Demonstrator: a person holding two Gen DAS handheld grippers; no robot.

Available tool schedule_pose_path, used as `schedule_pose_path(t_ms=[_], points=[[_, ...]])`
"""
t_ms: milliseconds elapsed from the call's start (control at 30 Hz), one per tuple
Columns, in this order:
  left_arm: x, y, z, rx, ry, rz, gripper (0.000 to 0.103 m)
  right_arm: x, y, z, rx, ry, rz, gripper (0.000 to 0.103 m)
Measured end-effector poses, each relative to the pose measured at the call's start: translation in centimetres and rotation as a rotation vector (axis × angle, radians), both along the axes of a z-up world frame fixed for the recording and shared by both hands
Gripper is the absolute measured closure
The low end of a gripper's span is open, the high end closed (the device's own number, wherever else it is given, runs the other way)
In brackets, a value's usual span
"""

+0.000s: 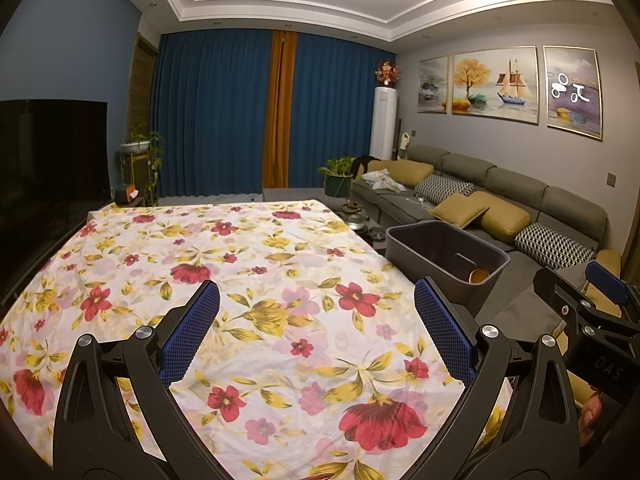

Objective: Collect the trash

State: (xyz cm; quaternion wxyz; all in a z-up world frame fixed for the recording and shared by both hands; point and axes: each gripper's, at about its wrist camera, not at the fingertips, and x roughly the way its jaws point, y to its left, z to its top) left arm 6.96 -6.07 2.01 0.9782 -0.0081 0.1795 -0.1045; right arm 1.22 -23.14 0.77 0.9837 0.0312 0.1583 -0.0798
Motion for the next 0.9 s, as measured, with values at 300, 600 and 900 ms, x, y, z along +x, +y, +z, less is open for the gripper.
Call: schedule_pose_path(t_ms=[300,600,900], points=[[0.07,-0.13,0.00,0.000,0.000,0.000,0.007,0.04,0.02,-0.01,0.000,0.000,0.000,0.006],[0.02,0.01,-0.03,-0.001,0.000,0.000,0.007,-0.02,-0.05,-0.02,0.001,-0.001,0.000,0.006],[0.04,-0.05,-0.08,0.001,-0.002,0.000,0.007,-0.02,-0.06,-0.03,0.001,-0.001,0.000,0.006]])
